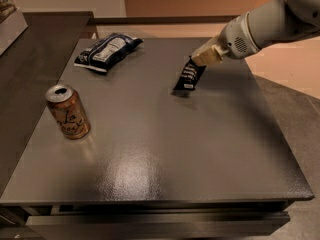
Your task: Pick rxbar chocolate
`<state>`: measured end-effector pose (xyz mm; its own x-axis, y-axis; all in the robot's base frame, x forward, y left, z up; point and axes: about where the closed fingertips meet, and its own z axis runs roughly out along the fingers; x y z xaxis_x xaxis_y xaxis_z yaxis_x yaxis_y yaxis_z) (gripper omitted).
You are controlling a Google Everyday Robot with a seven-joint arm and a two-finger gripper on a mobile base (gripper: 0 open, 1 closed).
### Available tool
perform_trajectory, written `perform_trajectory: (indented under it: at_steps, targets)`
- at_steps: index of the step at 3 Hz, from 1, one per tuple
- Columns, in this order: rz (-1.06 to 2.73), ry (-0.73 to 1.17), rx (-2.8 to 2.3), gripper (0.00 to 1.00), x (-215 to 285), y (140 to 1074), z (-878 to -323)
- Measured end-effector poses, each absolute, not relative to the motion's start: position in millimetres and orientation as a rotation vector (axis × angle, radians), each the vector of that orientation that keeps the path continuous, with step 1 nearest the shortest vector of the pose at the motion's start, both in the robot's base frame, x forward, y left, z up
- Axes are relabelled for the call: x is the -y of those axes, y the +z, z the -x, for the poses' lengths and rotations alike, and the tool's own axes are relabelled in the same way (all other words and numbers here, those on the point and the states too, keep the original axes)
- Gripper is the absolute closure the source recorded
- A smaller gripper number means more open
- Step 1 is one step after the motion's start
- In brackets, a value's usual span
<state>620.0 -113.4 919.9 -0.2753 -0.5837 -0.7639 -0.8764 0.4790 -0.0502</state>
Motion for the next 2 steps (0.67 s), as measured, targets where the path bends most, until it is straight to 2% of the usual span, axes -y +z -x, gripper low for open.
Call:
perform_trajectory:
  at_steps: [1, 2]
  targets:
    - [1.228, 0.503, -1.902, 1.0, 117.8, 963.4, -617.1]
    - [1.228, 0.503, -1.902, 1.0, 117.8, 963.4, -617.1]
